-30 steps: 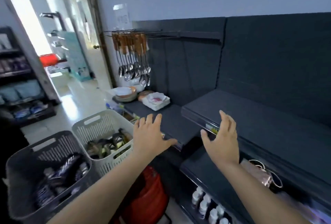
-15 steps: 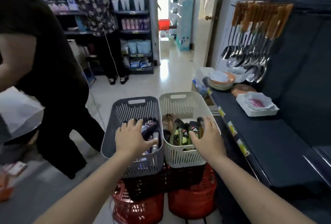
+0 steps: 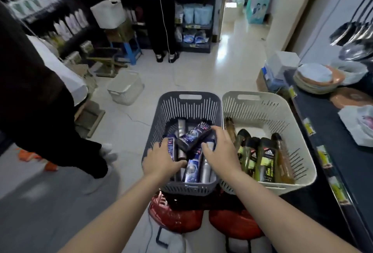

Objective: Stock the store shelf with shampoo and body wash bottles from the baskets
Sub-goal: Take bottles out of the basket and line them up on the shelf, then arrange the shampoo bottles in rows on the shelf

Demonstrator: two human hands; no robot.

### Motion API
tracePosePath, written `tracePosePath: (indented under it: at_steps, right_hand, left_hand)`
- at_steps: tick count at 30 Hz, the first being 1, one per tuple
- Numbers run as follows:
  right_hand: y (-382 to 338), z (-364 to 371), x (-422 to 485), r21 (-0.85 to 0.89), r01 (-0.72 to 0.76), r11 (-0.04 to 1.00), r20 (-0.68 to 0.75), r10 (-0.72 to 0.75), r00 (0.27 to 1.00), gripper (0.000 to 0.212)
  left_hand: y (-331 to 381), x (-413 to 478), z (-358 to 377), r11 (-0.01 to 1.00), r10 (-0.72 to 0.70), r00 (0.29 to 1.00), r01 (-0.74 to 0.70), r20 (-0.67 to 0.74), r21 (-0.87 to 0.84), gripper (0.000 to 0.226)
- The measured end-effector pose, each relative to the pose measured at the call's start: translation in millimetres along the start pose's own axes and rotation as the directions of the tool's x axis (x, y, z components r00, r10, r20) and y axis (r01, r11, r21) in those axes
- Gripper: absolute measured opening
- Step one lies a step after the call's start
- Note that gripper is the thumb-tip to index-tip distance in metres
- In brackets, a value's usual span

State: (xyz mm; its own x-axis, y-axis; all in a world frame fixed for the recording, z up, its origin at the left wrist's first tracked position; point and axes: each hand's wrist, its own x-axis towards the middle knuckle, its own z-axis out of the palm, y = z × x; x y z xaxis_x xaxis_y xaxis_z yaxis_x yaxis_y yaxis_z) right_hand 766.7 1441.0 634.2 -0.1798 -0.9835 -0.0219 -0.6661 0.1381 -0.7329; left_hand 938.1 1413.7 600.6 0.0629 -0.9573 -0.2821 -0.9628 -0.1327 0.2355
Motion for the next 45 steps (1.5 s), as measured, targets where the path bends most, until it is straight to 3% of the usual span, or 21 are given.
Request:
tracePosePath:
  at_steps: [8, 14, 19, 26, 29, 34, 38, 41, 43, 44, 45]
  right_hand:
    - [8.9, 72.2, 65.5, 0.068, -0.273, 0.960, -0.019, 0.275, 0.961, 0.040]
    - [30.1, 109.1, 90.0, 0.028, -0.388, 0.921, 0.031, 0.387, 0.922, 0.045]
    - [40.0, 132.3, 123.6, 0.028, -0.475, 0.879, -0.001, 0.475, 0.880, 0.042]
    - [49.6, 164.3, 179.8, 0.131, -0.697, 0.705, 0.067, 0.695, 0.715, 0.103]
    - [60.2, 172.9, 187.5, 0.124, -0.771, 0.625, 0.099, 0.765, 0.636, 0.112]
    - [62.6, 168.8, 158.1, -0.273, -0.613, 0.741, 0.173, 0.665, 0.727, 0.110]
    - [63.1, 158.6, 125.9, -0.194, -0.655, 0.730, 0.180, 0.683, 0.708, 0.097]
    - [66.0, 143.0, 109.4, -0.131, -0.699, 0.703, 0.133, 0.712, 0.690, 0.092]
    - [67.2, 134.5, 102.5, -0.124, -0.700, 0.703, 0.123, 0.711, 0.692, 0.090]
    - [67.5, 131.9, 99.8, -0.120, -0.697, 0.707, 0.126, 0.708, 0.695, 0.090]
    - [67.5, 130.0, 97.4, -0.116, -0.691, 0.713, 0.130, 0.701, 0.701, 0.089]
  left_hand:
    - [-11.7, 79.3, 34.6, 0.998, 0.004, 0.978, 0.010, 0.207, -0.067, 0.112]
    - [-16.7, 104.3, 76.2, 0.996, -0.086, 0.877, 0.077, 0.474, 0.039, 0.121]
    - [-9.8, 109.0, 101.2, 0.979, -0.159, 0.897, 0.089, 0.413, 0.183, 0.119]
    - [-10.3, 119.0, 118.0, 0.976, -0.160, 0.897, 0.080, 0.412, 0.205, 0.110]
    - [-10.9, 120.8, 121.6, 0.976, -0.178, 0.898, 0.109, 0.402, 0.189, 0.113]
    - [-9.1, 120.6, 109.5, 0.975, -0.221, 0.867, 0.189, 0.447, 0.116, 0.129]
    - [-15.0, 123.4, 94.2, 0.962, -0.186, 0.842, 0.262, 0.506, -0.083, 0.143]
    - [-12.1, 131.7, 86.5, 0.845, -0.163, 0.783, 0.424, 0.600, -0.324, 0.143]
    - [-8.1, 133.2, 79.8, 0.598, -0.082, 0.662, 0.631, 0.745, -0.494, 0.135]
    - [-8.7, 133.5, 78.2, 0.445, -0.009, 0.584, 0.729, 0.811, -0.520, 0.117]
    - [-8.7, 133.1, 74.7, 0.324, 0.045, 0.516, 0.803, 0.856, -0.501, 0.081]
